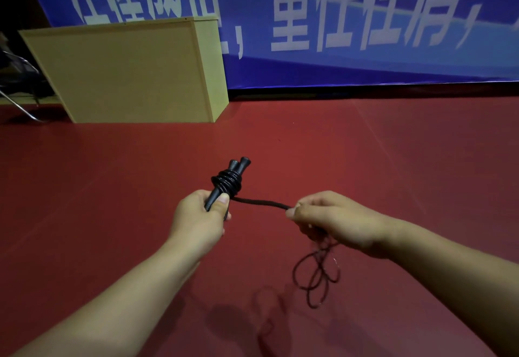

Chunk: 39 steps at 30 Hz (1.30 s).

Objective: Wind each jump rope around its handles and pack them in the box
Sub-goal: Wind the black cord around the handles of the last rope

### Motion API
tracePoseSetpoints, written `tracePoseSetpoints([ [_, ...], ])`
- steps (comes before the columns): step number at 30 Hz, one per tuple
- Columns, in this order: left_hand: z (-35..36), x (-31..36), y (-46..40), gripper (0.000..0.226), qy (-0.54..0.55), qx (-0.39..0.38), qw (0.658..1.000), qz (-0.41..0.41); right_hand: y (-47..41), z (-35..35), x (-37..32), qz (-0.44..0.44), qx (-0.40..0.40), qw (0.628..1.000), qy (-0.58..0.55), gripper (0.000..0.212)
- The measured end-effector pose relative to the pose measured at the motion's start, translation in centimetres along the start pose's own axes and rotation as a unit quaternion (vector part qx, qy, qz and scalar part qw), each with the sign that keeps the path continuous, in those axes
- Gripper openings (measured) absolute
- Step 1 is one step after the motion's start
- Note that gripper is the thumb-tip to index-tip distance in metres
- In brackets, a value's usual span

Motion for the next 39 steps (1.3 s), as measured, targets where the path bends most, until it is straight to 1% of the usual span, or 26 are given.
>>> tracePoseSetpoints([
  [2,0.0,-0.4,-0.1,0.018,-0.036,-0.013,0.999,0.006,0.2,0.1,0.1,-0.003,0.019,0.998,0.061,0.037],
  [4,0.0,-0.8,-0.3,0.017,-0.083,-0.032,0.996,0.007,0.3,-0.1,0.1,-0.030,0.051,0.988,0.142,0.036],
  [6,-0.1,-1.0,-0.3,0.015,-0.154,-0.048,0.987,0.014,0.4,-0.1,0.0,-0.087,0.084,0.960,0.251,0.027],
  [8,0.0,-1.2,-0.1,0.016,-0.227,-0.066,0.971,0.020,0.5,0.1,-0.1,-0.141,0.102,0.930,0.324,0.015],
  [10,0.3,-1.1,0.0,0.017,-0.282,-0.089,0.955,0.028,0.5,0.4,-0.2,-0.175,0.110,0.915,0.345,0.010],
  [12,0.8,-0.8,0.2,0.018,-0.315,-0.122,0.940,0.044,0.4,0.3,-0.3,-0.192,0.124,0.905,0.359,0.014],
  [14,1.3,-0.4,0.5,0.019,-0.343,-0.169,0.921,0.070,0.4,0.0,-0.3,-0.199,0.156,0.894,0.370,0.015],
  [18,2.4,0.6,1.9,0.019,-0.377,-0.289,0.865,0.160,0.6,-0.8,0.0,-0.175,0.241,0.880,0.369,0.016],
  [20,2.7,1.3,2.7,0.019,-0.374,-0.324,0.846,0.198,0.5,-1.1,0.2,-0.154,0.260,0.878,0.372,0.018],
  [22,2.9,2.1,3.2,0.017,-0.371,-0.338,0.835,0.228,0.3,-1.3,0.4,-0.132,0.258,0.885,0.365,0.017],
  [25,2.9,3.0,3.6,0.014,-0.356,-0.348,0.830,0.251,0.2,-1.7,0.6,-0.098,0.246,0.909,0.320,0.010],
  [26,2.8,3.1,3.8,0.014,-0.352,-0.351,0.830,0.254,0.2,-1.8,0.7,-0.086,0.244,0.919,0.296,0.008],
  [28,2.8,3.3,4.1,0.011,-0.341,-0.360,0.829,0.258,0.3,-1.9,0.9,-0.067,0.238,0.941,0.232,0.012],
  [32,2.9,3.5,4.5,0.008,-0.326,-0.382,0.825,0.259,0.3,-2.0,1.1,-0.038,0.205,0.974,0.093,0.013],
  [35,2.9,3.7,4.5,0.008,-0.305,-0.398,0.828,0.252,0.3,-2.1,1.3,-0.019,0.188,0.982,0.012,0.010],
  [39,2.9,3.7,4.6,0.018,-0.269,-0.409,0.840,0.234,0.2,-2.4,1.3,-0.017,0.195,0.980,-0.023,0.009],
])
Point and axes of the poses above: each hand's wrist, its own y-axis away from the middle knuckle, its own z-axis out of the palm, x = y × z, the point moved 2 cm from there along -y, towards the middle knuckle, and after that the axes turned 5 degrees about -x, right-handed, at the moved point
